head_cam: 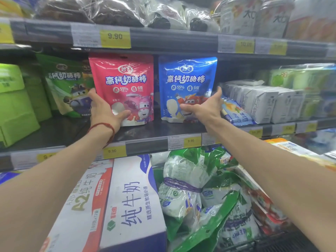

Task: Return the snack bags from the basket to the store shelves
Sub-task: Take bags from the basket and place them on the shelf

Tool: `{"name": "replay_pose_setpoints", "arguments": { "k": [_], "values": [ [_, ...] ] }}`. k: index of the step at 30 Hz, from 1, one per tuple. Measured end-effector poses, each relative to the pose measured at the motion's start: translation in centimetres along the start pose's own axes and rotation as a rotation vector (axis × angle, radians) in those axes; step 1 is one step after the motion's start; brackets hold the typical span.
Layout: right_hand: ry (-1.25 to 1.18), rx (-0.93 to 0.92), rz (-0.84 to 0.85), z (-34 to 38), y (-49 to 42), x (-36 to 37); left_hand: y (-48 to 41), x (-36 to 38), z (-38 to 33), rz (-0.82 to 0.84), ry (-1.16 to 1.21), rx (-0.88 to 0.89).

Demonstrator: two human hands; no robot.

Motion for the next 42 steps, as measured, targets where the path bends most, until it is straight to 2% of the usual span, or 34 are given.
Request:
{"name": "replay_pose_setpoints", "arguments": {
  "k": [3, 5, 8, 11, 13, 29, 37, 42],
  "values": [
    [0.090, -0.056, -0.179, 0.8, 1.3, -0.8, 0.1, -0.1, -0.6, -0.019, -0.029, 0.044],
    [0.141, -0.056, -0.203, 0.9, 2.0, 0.2, 0.2, 0.0, -0.8, -0.027, -0.055, 0.064],
    [0.226, -0.012, -0.179, 0.9, 2.5, 2.3, 0.1, 0.6, -0.4, -0.022, -0.044, 0.015],
    [0.250, 0.075, -0.148, 0.8, 1.4, 3.4, 0.2, 2.0, 0.4, 0.013, -0.026, -0.184],
    [0.238, 0.133, -0.129, 0.3, 0.5, 3.8, 0.2, 3.0, 0.4, 0.026, -0.050, -0.237],
    [0.156, 0.062, -0.055, -0.9, -7.1, 7.9, -1.9, 5.8, 2.4, -0.016, -0.042, -0.211],
    [0.243, 0.054, -0.038, -1.1, -7.4, 8.9, -2.0, 5.5, 2.2, -0.064, -0.046, -0.169],
    [0.309, 0.118, 0.012, -1.2, -5.8, 8.4, -1.7, 5.1, 2.1, -0.078, -0.034, -0.201]
  ]
}}
Point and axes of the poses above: each hand's wrist, its own y-axis away from the middle knuckle, its own x-axis out of the palm, z = x × y, the point moved 9 cm from there along -y, towards the middle knuckle, and after that the axes turned 11 degrees about x, right-handed, at the moved point
